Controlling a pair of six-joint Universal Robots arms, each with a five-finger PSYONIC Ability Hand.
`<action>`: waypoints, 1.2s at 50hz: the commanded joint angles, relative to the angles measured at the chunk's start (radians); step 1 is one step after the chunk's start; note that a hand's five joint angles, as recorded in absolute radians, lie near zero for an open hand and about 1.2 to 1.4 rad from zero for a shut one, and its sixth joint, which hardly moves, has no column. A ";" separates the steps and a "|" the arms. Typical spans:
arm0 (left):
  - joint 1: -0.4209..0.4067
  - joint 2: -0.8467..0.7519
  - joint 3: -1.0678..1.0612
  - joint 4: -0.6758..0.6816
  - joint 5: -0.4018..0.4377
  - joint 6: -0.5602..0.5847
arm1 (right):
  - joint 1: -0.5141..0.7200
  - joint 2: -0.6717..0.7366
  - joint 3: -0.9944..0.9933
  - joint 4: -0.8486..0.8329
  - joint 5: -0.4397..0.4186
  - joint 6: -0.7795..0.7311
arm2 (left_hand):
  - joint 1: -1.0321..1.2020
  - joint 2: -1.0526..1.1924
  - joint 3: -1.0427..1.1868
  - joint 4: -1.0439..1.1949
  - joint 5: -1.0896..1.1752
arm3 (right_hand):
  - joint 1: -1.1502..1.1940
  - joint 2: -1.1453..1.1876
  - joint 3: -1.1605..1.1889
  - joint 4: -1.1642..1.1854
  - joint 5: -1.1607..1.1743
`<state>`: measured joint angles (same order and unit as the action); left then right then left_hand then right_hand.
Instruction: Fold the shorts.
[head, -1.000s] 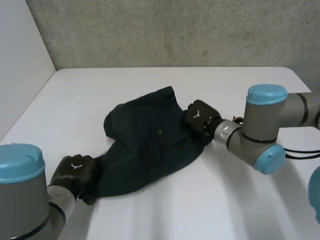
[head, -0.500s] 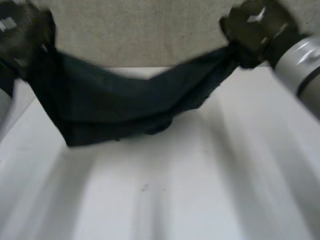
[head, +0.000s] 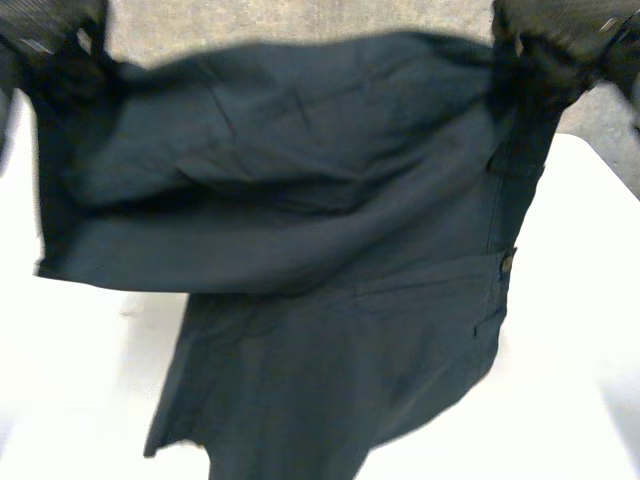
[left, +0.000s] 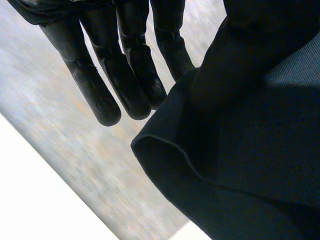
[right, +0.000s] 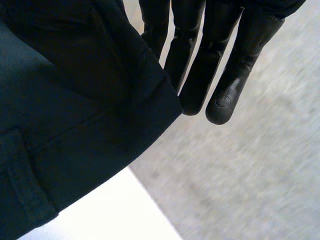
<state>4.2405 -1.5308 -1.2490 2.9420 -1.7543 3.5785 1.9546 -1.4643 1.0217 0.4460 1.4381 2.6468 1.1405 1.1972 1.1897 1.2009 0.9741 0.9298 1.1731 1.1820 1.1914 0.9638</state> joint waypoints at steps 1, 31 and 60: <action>0.016 -0.380 0.144 0.016 0.001 0.000 | 0.007 0.330 -0.084 -0.058 0.047 0.002 | 0.256 0.199 0.207 0.195 0.248 | 0.466 0.223 0.214 0.205 0.258; 0.050 -0.879 0.547 0.342 -0.011 -0.003 | 0.032 0.606 -0.102 -0.621 0.203 0.022 | -0.966 -1.023 -1.015 -1.026 -0.974 | -0.755 -0.999 -1.007 -1.017 -0.964; 0.019 -0.258 -0.455 0.088 0.144 -0.237 | -0.114 0.245 0.755 -0.556 -0.176 -0.010 | -0.842 -0.899 -0.891 -0.902 -0.850 | -0.431 -0.674 -0.683 -0.693 -0.639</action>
<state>4.2894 -1.8005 -1.6040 2.9723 -1.6500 3.3530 1.8762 -1.2173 1.6258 0.0864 1.2969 2.6462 0.2276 0.2316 0.2250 0.2250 0.0519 0.3021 0.3444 0.3551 0.3522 0.1679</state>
